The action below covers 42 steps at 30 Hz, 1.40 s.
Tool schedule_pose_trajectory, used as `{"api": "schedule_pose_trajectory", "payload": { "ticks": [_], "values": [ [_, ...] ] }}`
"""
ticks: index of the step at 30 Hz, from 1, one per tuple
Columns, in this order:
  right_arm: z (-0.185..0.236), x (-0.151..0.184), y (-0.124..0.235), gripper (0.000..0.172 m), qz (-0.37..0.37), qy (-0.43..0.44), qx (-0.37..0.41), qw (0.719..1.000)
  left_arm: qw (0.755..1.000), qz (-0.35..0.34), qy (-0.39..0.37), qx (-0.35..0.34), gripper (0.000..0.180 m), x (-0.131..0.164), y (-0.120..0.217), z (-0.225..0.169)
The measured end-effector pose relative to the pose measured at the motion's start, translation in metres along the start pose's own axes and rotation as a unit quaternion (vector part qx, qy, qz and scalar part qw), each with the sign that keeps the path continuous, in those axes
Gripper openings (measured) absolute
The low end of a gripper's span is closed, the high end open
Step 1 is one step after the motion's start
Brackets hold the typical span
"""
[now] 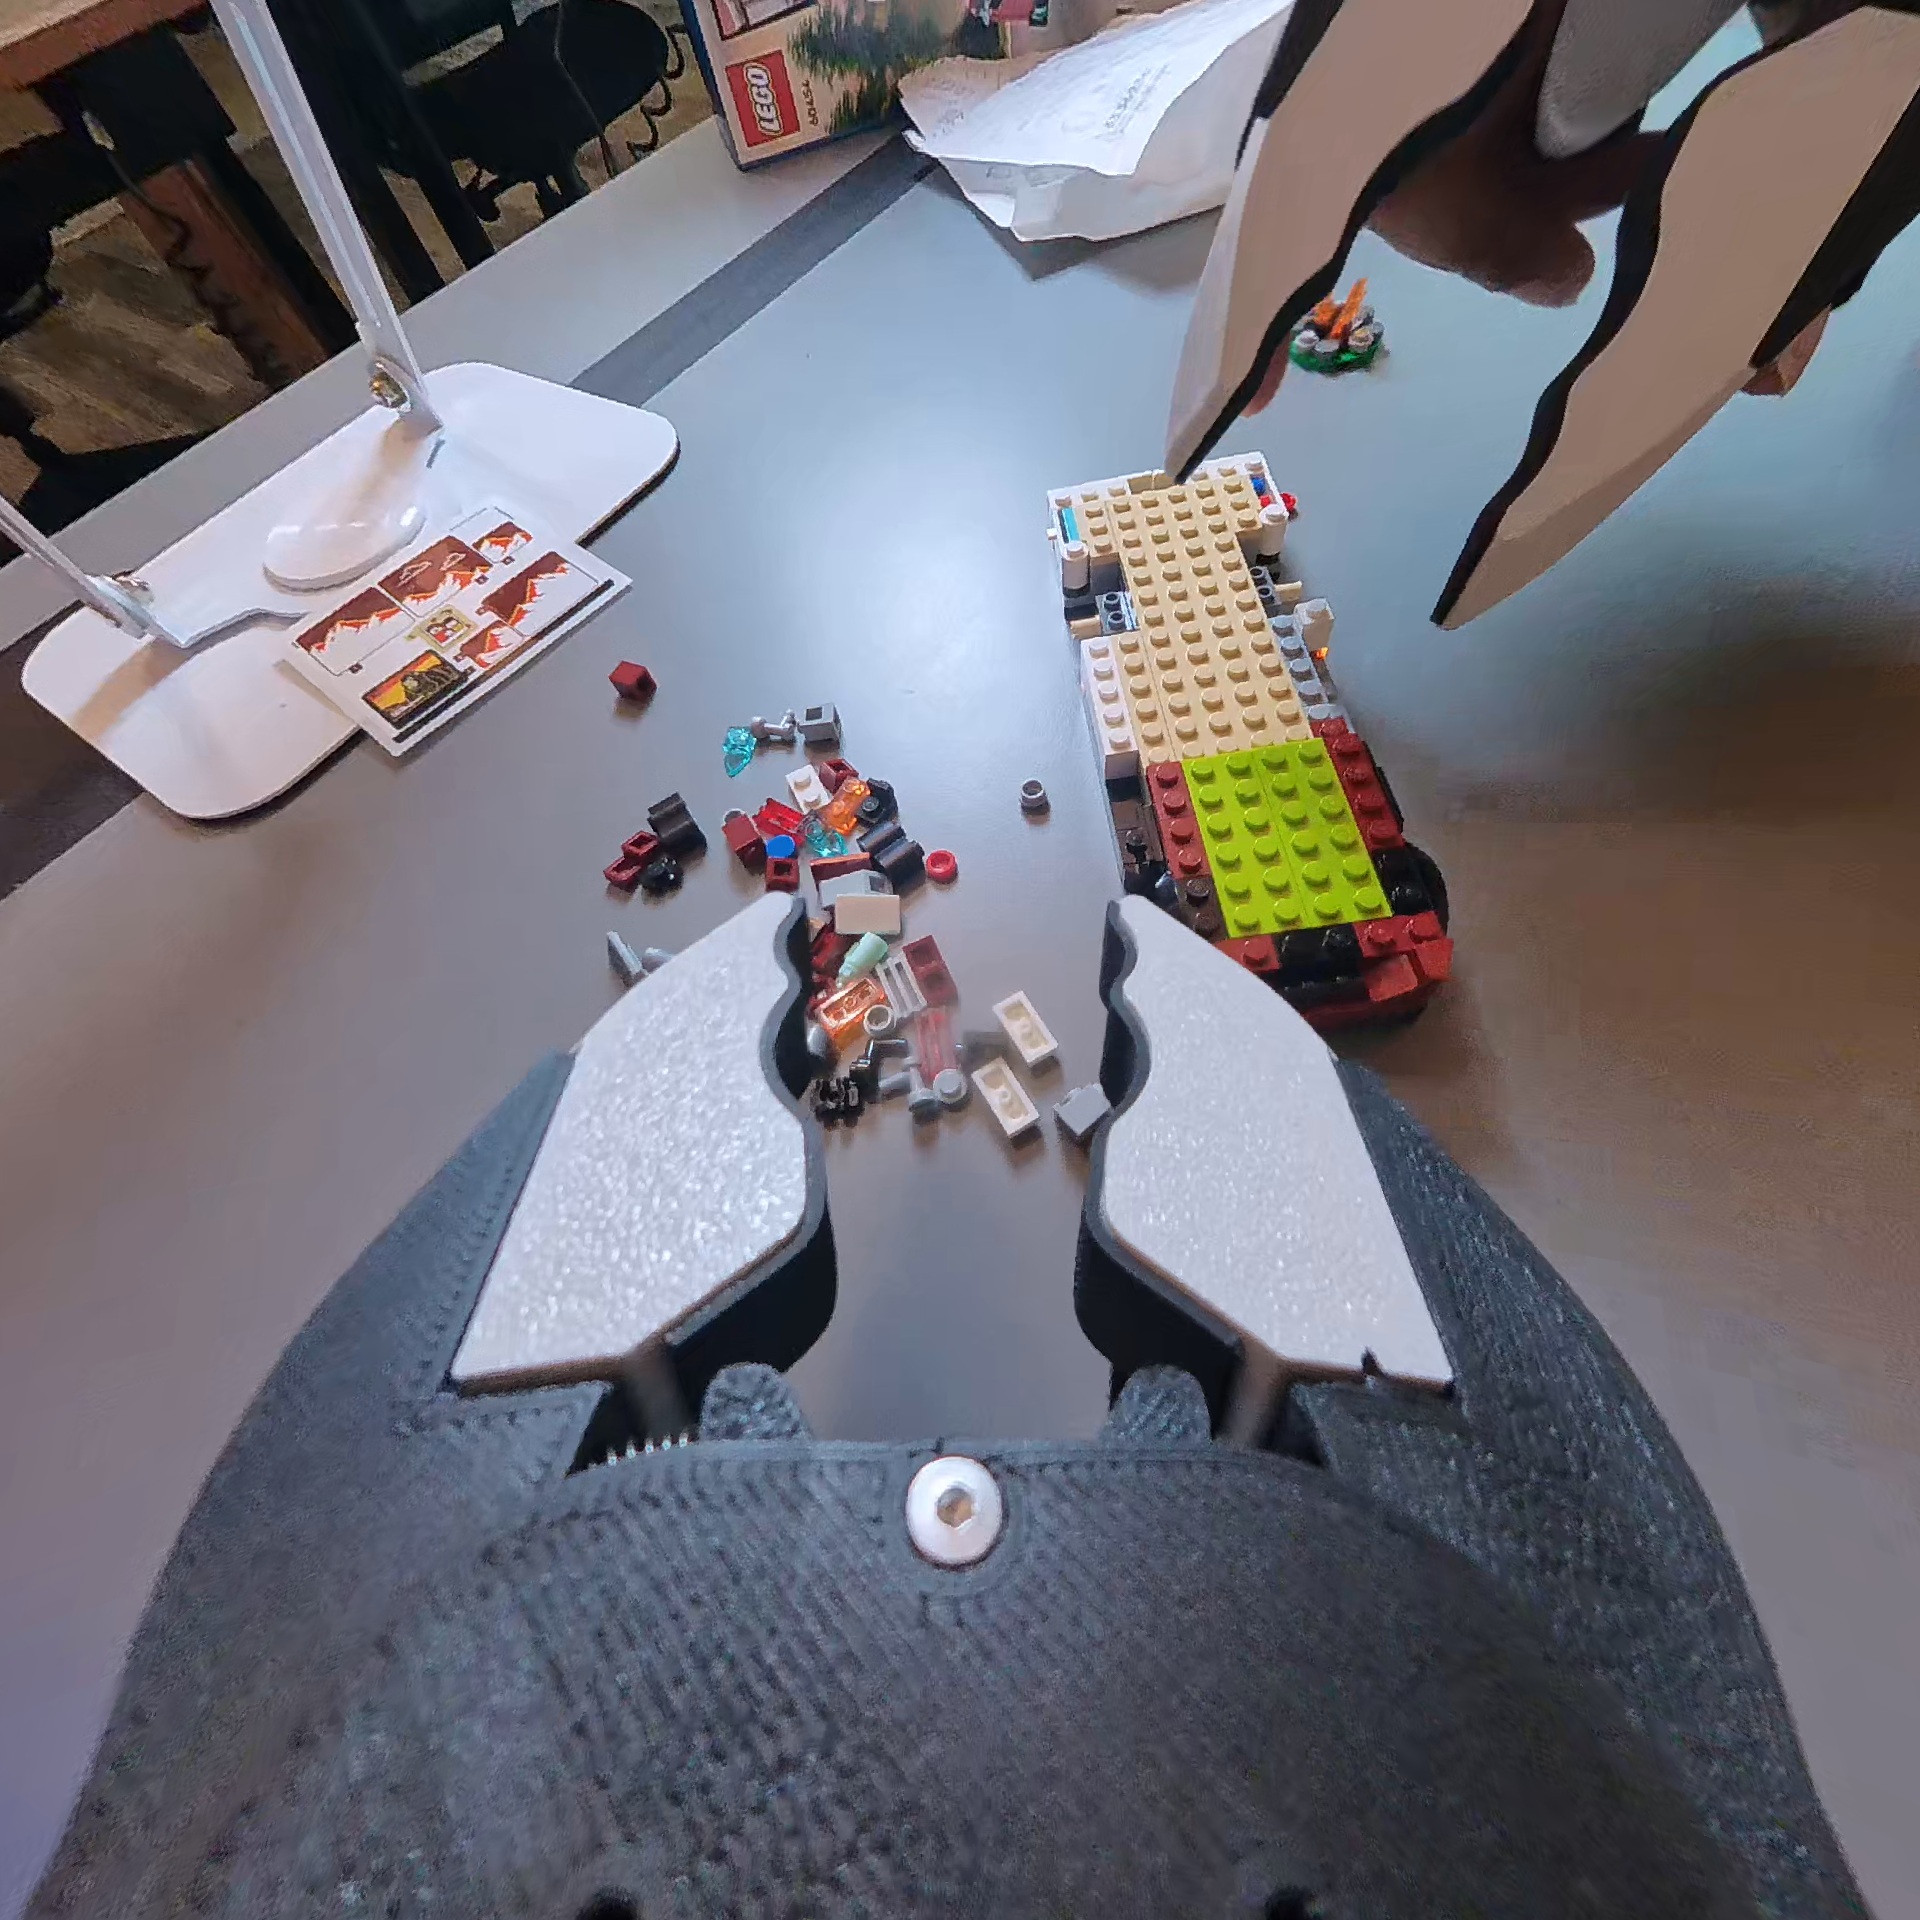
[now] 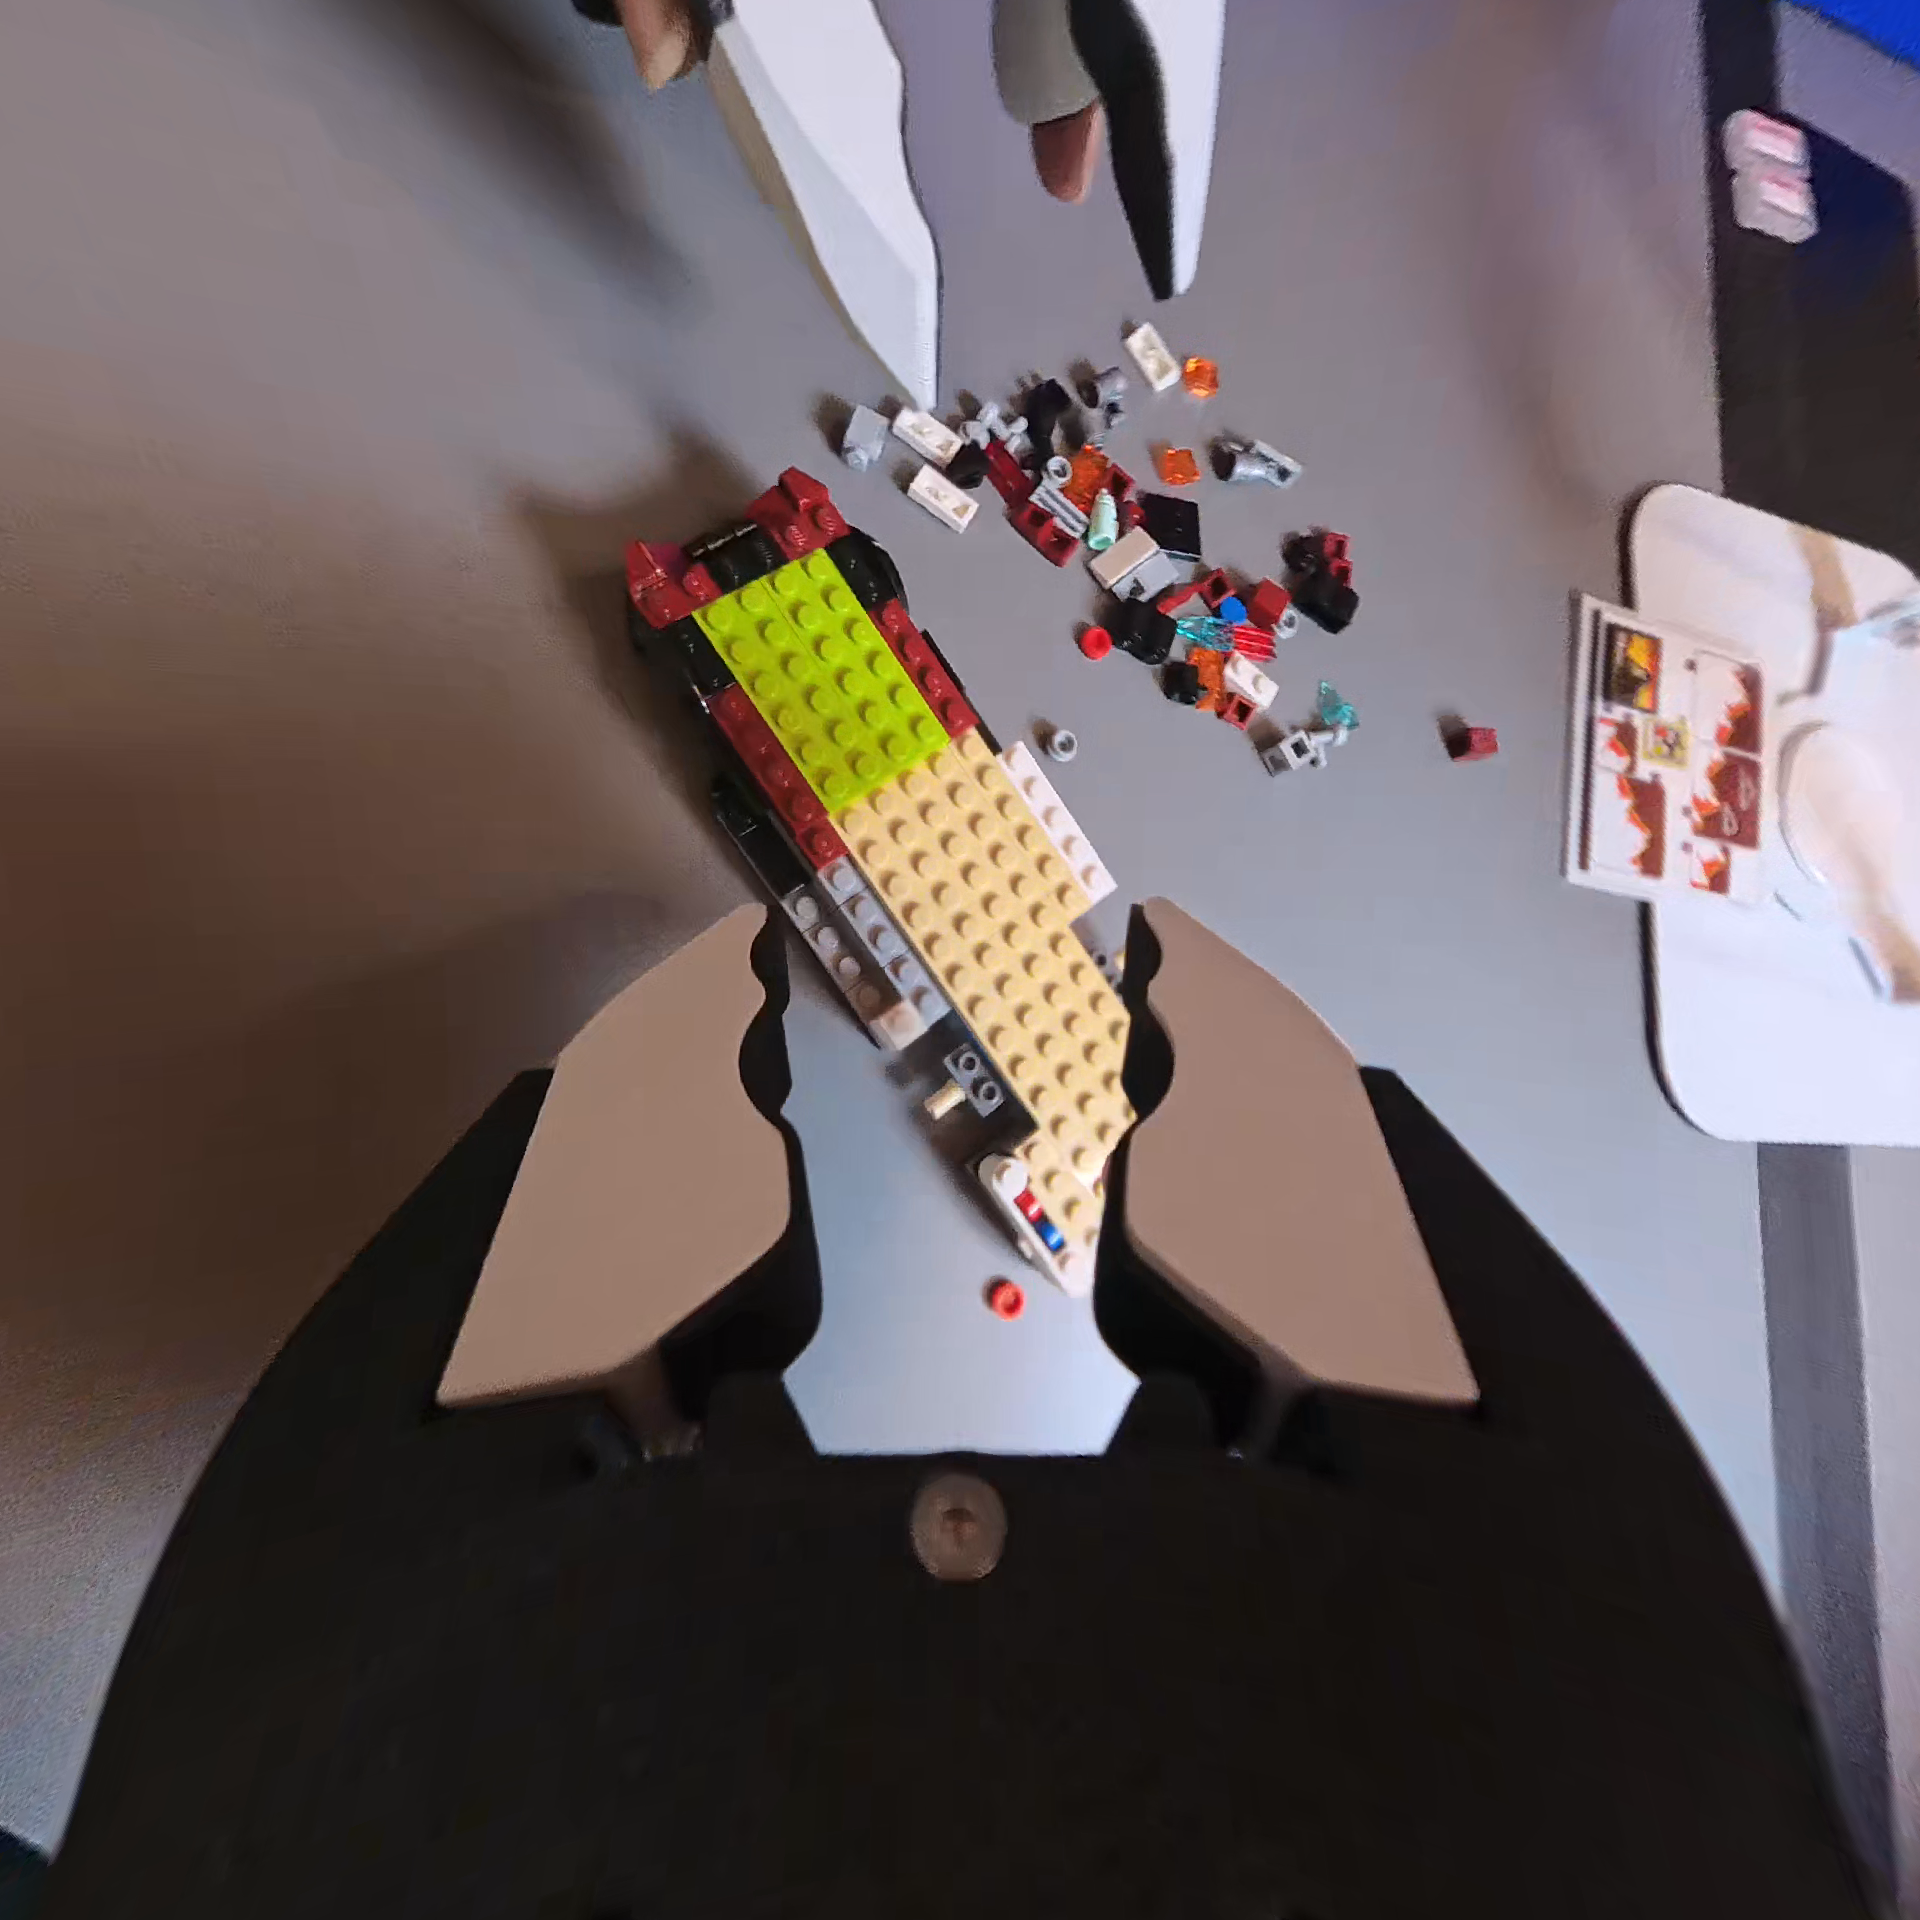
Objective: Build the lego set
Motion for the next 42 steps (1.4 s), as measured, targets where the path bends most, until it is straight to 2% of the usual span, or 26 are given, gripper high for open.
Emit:
{"api": "schedule_pose_trajectory", "payload": {
  "ticks": [9,13,21,22,25,30,37,42],
  "values": [
    [-0.005,-0.002,-0.033,0.074,0.13,0.097,-0.111,0.981,1.0,-0.003,0.001,-0.005,0.051,0.002,0.001,0.005],
    [-0.003,-0.001,-0.042,0.076,0.159,0.115,-0.139,0.971,1.0,-0.004,-0.002,-0.004,0.05,0.002,0.001,0.005],
    [-0.008,0.0,-0.046,0.068,0.179,0.076,-0.153,0.969,1.0,-0.007,-0.004,-0.001,0.049,0.0,0.002,0.004],
    [-0.011,0.002,-0.044,0.062,0.182,0.069,-0.151,0.969,1.0,-0.007,-0.004,-0.002,0.049,0.0,0.003,0.004],
    [-0.022,0.017,-0.037,0.062,0.199,0.052,-0.142,0.968,1.0,-0.007,-0.006,-0.002,0.049,0.0,0.003,0.003],
    [-0.027,0.031,-0.03,0.062,0.192,0.029,-0.133,0.972,1.0,-0.006,-0.007,-0.002,0.048,0.0,0.002,0.002],
    [-0.02,0.023,-0.031,0.062,0.19,0.054,-0.14,0.97,1.0,-0.001,-0.005,-0.004,0.048,0.002,0.0,0.003],
    [-0.027,0.007,-0.011,0.064,0.131,0.013,-0.107,0.986,1.0,-0.009,0.005,0.004,0.048,0.001,0.001,0.002]
  ]
}}
Point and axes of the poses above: each gripper's, where its closed fingertips meet, y back along the fingers, x out of its underside, z = x × y across the jaws, the point moved 4 cm from there along y, back along the fingers, and after that the axes turned 6 degrees about x, right-handed, at the moved point
